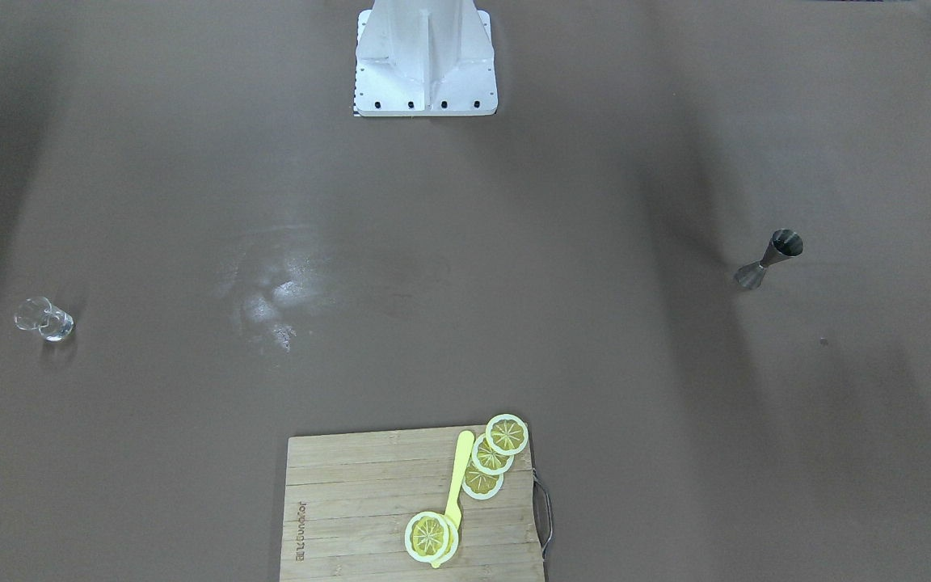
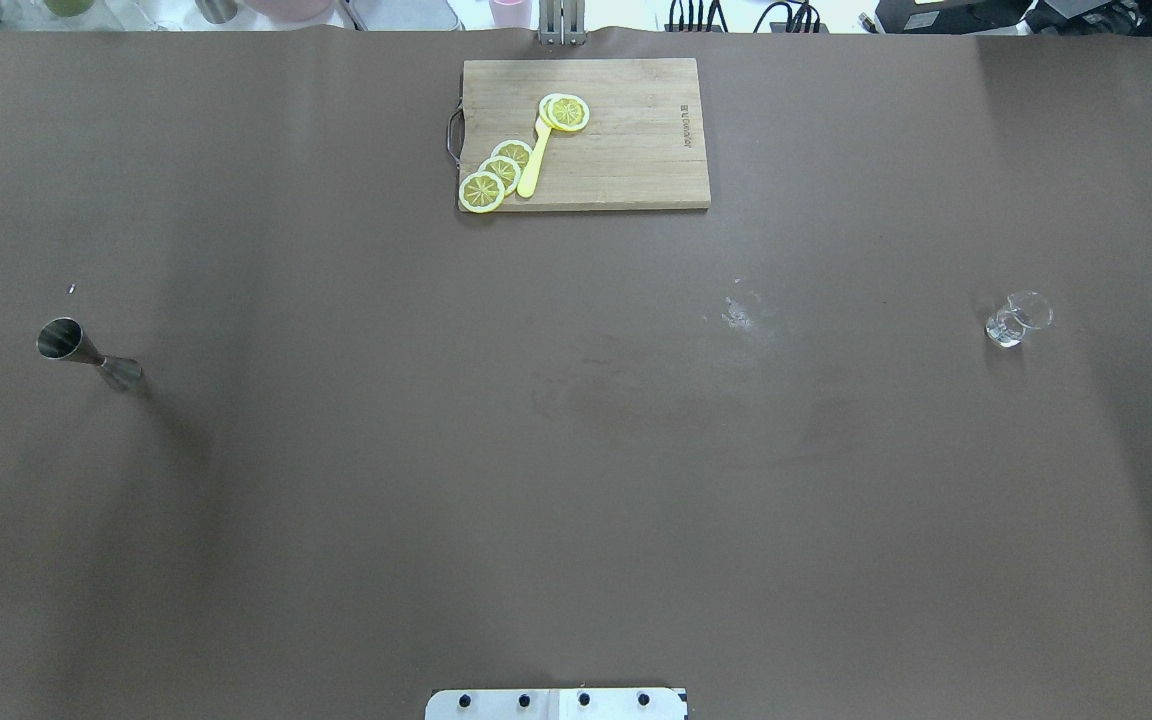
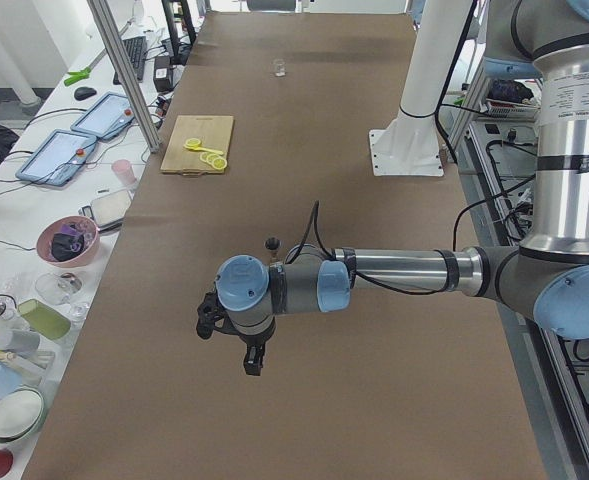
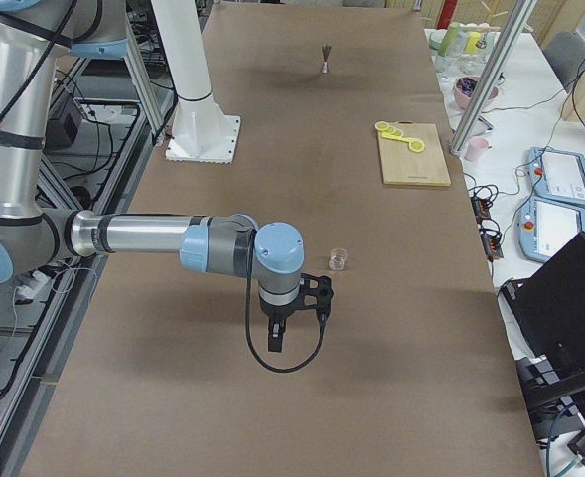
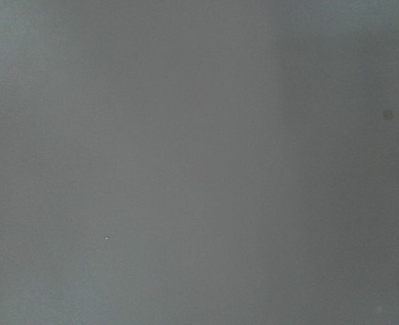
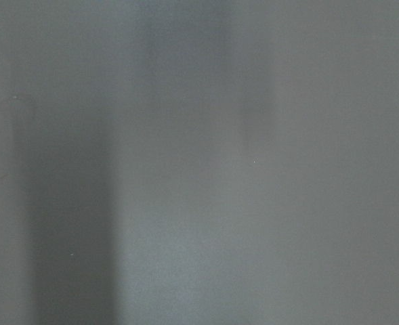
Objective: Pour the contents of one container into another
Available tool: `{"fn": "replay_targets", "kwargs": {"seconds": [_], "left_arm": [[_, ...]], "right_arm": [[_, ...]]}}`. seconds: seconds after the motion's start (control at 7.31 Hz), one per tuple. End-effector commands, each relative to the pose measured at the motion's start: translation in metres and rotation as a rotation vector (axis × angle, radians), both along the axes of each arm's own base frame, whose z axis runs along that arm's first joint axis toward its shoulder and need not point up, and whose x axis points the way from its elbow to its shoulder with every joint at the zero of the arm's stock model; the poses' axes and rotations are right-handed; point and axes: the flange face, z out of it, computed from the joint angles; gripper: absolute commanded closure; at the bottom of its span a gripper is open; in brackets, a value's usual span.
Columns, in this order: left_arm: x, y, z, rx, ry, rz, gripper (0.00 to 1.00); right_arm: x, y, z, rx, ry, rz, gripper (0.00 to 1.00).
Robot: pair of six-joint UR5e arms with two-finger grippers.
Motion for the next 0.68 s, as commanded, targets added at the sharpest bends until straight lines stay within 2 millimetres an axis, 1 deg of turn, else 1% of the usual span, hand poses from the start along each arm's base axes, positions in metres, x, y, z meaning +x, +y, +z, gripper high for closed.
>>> {"fn": "replay_targets", "kwargs": {"seconds": [0.0, 0.27, 0.41, 0.55], "left_arm": [[0.0015, 0.0008, 0.0072, -0.015, 0.003, 0.001, 0.02], [0.0015, 0.0007, 0.0077, -0.014, 0.003, 0.001, 0.02], [0.0010, 0.0006, 0.0060, -0.009, 0.005, 0.001, 0.02], [0.0011, 0.0008, 0.0067, -0.012, 0.007, 0.000, 0.02]], "right_arm": [[0.0001, -0.0002, 0.0003, 0.001, 0.001, 0.003, 0.00], [0.0002, -0.0007, 0.0007, -0.002, 0.002, 0.004, 0.00], [0.0002, 0.0002, 0.0072, -0.014, 0.002, 0.004, 0.00], [-0.0004, 0.0000, 0.0097, -0.014, 0.002, 0.002, 0.00]]}}
